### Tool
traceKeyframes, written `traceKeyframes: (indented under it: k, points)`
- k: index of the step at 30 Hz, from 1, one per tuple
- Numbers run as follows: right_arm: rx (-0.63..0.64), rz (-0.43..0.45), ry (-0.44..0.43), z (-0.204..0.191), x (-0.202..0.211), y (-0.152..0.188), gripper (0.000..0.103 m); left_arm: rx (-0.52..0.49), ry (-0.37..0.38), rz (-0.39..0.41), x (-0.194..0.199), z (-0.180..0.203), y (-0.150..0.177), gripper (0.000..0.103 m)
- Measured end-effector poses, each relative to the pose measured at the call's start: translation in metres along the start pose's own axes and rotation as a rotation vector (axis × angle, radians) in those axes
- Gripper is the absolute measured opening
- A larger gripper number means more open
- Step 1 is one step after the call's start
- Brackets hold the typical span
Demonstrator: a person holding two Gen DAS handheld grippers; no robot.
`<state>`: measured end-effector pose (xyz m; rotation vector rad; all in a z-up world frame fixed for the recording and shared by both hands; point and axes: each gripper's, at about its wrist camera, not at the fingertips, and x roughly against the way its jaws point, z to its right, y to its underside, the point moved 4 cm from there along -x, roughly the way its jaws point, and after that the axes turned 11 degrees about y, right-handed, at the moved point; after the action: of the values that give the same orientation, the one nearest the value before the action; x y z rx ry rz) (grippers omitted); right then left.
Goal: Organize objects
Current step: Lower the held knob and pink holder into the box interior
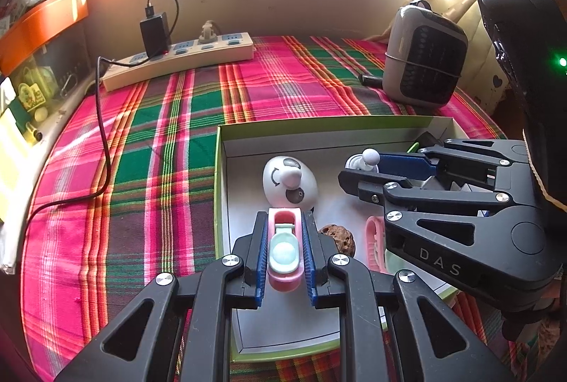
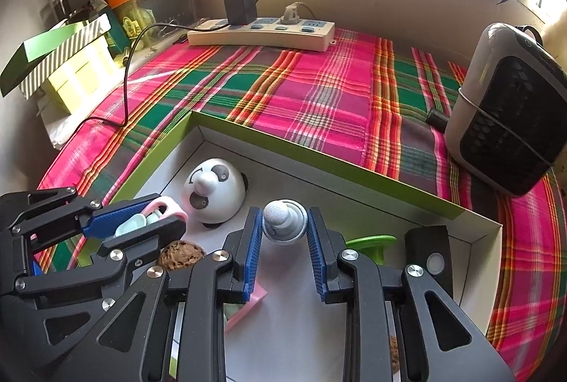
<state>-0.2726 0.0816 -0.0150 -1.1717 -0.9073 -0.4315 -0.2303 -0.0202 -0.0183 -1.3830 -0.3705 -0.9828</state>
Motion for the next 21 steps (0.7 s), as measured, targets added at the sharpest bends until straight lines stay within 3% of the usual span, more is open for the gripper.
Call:
traceKeyframes:
  k: [21]
  points:
    - [-0.003,-0.010,0.011,-0.0015,-0.0020,0.0021,0.027,-0.004,0.002,-0.005,-0.0021,0.0012,0.0019,0.016]
